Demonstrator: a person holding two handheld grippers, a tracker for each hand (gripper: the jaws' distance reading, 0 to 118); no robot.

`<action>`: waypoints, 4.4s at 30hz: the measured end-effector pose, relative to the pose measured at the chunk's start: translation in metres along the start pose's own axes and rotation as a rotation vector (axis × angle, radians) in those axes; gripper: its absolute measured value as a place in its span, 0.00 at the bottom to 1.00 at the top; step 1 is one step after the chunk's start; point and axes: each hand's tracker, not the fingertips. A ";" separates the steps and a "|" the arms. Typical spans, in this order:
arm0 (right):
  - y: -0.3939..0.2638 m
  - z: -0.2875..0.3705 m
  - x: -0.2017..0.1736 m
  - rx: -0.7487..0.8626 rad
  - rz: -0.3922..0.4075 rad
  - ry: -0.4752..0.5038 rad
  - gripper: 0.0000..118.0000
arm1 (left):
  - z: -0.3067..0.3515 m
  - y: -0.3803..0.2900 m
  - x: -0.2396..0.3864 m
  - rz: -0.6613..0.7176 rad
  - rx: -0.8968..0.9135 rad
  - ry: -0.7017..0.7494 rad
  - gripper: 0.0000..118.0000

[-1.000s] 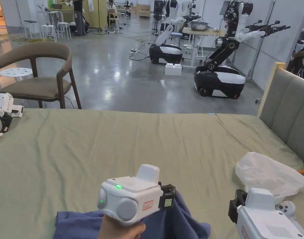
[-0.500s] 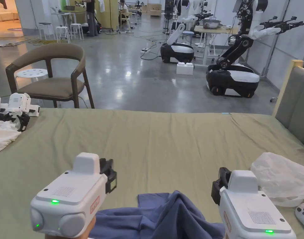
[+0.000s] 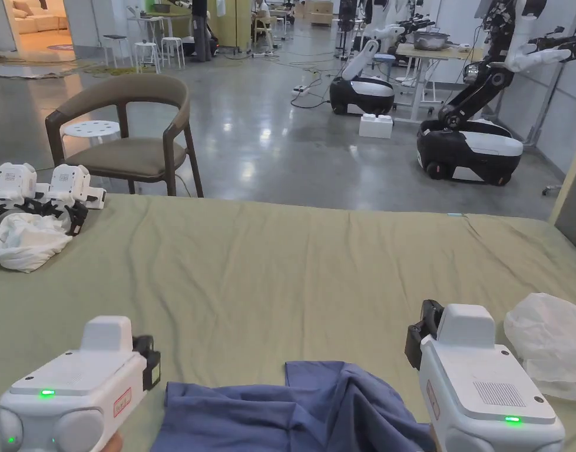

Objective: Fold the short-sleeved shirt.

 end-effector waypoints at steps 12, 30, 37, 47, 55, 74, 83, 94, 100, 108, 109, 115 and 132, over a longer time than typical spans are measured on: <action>-0.044 0.000 0.019 -0.147 -0.002 -0.032 0.00 | -0.069 -0.119 -0.029 0.113 -0.578 -0.047 0.55; -0.110 0.015 0.059 -0.508 -0.001 0.017 0.27 | -0.047 -0.114 0.021 -0.055 -0.438 -0.013 0.00; -0.158 0.022 0.035 -0.694 0.019 0.121 0.57 | -0.025 -0.085 -0.002 0.021 -0.356 -0.033 0.00; -0.201 -0.018 0.017 -0.736 -0.028 0.082 0.10 | -0.027 -0.091 -0.001 0.025 -0.358 -0.038 0.00; -0.175 -0.008 0.032 -0.634 0.031 0.057 0.02 | -0.025 -0.090 -0.005 0.039 -0.343 -0.041 0.00; 0.038 -0.011 0.077 -0.183 0.151 -0.032 0.02 | 0.018 0.105 -0.004 -0.034 0.110 -0.065 0.00; 0.135 -0.028 0.073 -0.059 0.161 -0.020 0.02 | 0.034 0.199 -0.005 -0.017 0.203 -0.055 0.00; 0.221 -0.082 0.061 0.001 0.184 -0.037 0.02 | 0.018 0.287 -0.005 -0.033 0.259 -0.018 0.00; 0.266 -0.106 0.052 0.049 0.214 -0.053 0.02 | 0.011 0.330 -0.011 -0.012 0.293 -0.003 0.00; 0.304 -0.118 0.041 0.131 0.282 -0.104 0.02 | 0.014 0.367 -0.011 -0.047 0.343 0.020 0.00; 0.303 -0.113 0.040 0.137 0.282 -0.110 0.02 | 0.015 0.366 -0.010 -0.050 0.347 0.022 0.00; 0.265 -0.109 0.040 0.093 0.304 -0.108 0.02 | 0.004 0.332 -0.009 -0.077 0.324 0.020 0.00; 0.071 -0.006 0.058 -0.191 0.281 -0.001 0.02 | 0.037 0.087 -0.036 0.064 0.090 -0.110 0.00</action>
